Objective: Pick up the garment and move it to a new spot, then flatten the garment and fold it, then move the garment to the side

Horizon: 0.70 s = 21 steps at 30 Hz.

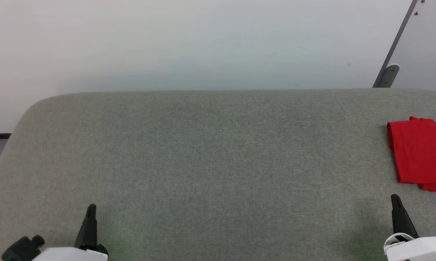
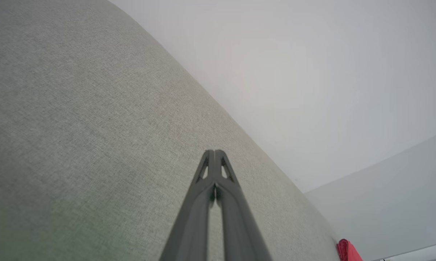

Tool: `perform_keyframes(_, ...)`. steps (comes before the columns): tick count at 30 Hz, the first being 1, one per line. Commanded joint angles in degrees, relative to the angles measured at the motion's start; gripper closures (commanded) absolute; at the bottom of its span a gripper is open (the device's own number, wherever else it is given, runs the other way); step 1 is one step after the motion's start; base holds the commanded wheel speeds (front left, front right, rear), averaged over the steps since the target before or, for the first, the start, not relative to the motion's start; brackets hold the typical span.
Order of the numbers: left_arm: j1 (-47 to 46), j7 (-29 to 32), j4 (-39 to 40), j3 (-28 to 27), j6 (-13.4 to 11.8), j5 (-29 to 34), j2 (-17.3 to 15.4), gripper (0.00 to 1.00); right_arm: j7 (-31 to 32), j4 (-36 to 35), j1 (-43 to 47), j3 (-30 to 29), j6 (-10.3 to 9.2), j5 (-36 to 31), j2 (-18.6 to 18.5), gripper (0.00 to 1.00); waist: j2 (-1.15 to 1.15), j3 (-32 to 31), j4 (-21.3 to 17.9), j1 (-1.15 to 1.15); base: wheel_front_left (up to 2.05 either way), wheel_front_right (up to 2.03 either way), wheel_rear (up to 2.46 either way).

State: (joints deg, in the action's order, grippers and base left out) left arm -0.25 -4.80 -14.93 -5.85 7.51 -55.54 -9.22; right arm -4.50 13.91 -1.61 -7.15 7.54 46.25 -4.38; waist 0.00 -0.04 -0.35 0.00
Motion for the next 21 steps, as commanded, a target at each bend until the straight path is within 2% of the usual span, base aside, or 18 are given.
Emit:
perform_keyframes(1, -1.35, 0.31, 0.83, -0.34, -0.01, -1.53, -0.23, 1.00, 0.30, -0.70, -1.18, 0.01, -0.03, 1.78, -0.03, 1.00, 0.00, 0.00, 0.01, 0.00, 0.00, 0.00, 0.00)
perform_keyframes(21, -2.95, 3.85, 0.91, -0.50, -0.01, -12.65, 1.86, 1.00, 3.73, -0.48, -2.42, 0.20, -0.04, 15.77, 0.46, 1.00, 0.00, 0.05, 0.09, 0.00, 0.00, 0.00, 0.00)
